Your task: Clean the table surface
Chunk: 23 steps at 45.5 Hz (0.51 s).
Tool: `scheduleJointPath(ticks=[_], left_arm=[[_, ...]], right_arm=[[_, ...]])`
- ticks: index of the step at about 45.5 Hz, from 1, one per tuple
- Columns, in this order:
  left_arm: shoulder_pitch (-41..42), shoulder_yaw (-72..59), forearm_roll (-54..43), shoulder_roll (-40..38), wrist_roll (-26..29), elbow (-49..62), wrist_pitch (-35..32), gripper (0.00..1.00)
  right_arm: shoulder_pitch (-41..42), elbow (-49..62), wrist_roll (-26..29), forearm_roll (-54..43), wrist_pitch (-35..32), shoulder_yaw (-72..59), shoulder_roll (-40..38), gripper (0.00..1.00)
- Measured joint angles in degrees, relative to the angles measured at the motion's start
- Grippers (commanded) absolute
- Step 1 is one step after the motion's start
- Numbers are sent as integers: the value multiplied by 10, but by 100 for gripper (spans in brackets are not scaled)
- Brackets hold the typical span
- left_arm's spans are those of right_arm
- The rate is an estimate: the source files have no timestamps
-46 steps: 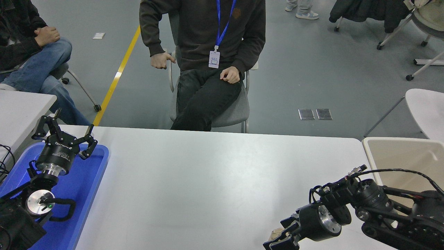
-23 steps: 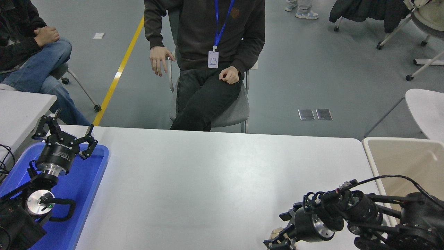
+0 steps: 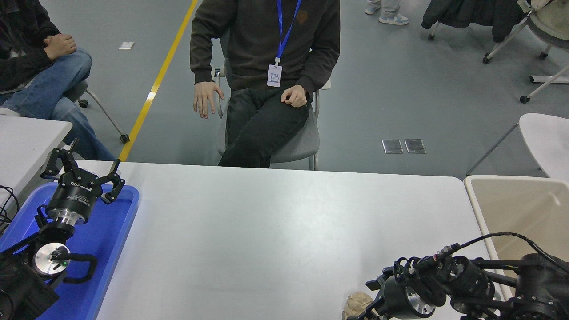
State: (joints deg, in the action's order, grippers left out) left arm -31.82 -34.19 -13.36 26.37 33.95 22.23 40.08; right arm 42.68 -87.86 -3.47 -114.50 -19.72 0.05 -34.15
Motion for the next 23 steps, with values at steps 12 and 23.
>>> scheduleJointPath(ticks=[12, 23], left_arm=[[0, 0, 0, 0, 0, 0, 0, 100], [0, 0, 0, 0, 0, 0, 0, 100]], right_arm=[[-9, 12, 0, -1, 12, -2, 2, 99], [-20, 26, 0, 0, 30, -3, 3, 99]])
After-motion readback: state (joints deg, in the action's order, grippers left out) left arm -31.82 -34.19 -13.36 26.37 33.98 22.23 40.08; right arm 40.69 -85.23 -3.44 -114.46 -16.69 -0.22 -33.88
